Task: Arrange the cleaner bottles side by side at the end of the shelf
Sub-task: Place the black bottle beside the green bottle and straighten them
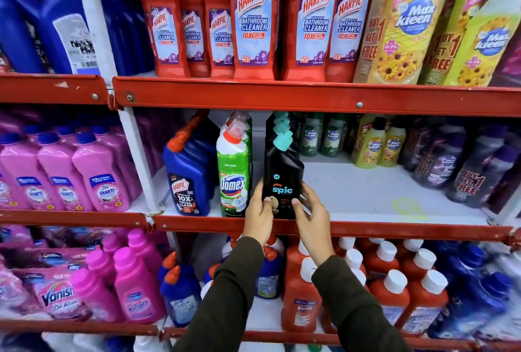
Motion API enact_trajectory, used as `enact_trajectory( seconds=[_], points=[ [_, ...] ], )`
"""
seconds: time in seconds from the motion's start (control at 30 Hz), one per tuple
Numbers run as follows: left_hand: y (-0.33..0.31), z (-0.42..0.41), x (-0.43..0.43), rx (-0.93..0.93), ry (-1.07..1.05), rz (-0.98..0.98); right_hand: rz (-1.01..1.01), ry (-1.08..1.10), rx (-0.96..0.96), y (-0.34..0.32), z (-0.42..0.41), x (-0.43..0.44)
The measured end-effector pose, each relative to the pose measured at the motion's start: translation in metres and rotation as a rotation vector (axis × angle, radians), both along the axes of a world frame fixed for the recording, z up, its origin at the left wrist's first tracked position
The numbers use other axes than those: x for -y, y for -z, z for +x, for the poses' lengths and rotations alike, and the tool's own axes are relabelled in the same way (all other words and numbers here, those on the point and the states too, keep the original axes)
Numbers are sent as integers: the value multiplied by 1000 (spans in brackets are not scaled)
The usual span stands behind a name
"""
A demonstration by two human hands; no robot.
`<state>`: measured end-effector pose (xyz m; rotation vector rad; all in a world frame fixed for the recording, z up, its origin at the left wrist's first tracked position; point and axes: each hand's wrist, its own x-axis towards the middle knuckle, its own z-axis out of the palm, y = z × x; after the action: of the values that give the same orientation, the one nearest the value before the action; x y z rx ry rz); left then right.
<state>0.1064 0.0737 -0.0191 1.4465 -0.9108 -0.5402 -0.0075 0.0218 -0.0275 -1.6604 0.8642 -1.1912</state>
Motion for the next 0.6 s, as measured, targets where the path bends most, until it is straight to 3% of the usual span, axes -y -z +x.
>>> enact_trajectory(
  seconds=[0.47, 0.6],
  points=[
    [4, -3, -11, 39, 16, -46, -3, -26, -27, -3, -2, -4],
    [6, -11, -31, 93, -147, -234, -149, 180, 93, -5, -3, -26]
  ],
)
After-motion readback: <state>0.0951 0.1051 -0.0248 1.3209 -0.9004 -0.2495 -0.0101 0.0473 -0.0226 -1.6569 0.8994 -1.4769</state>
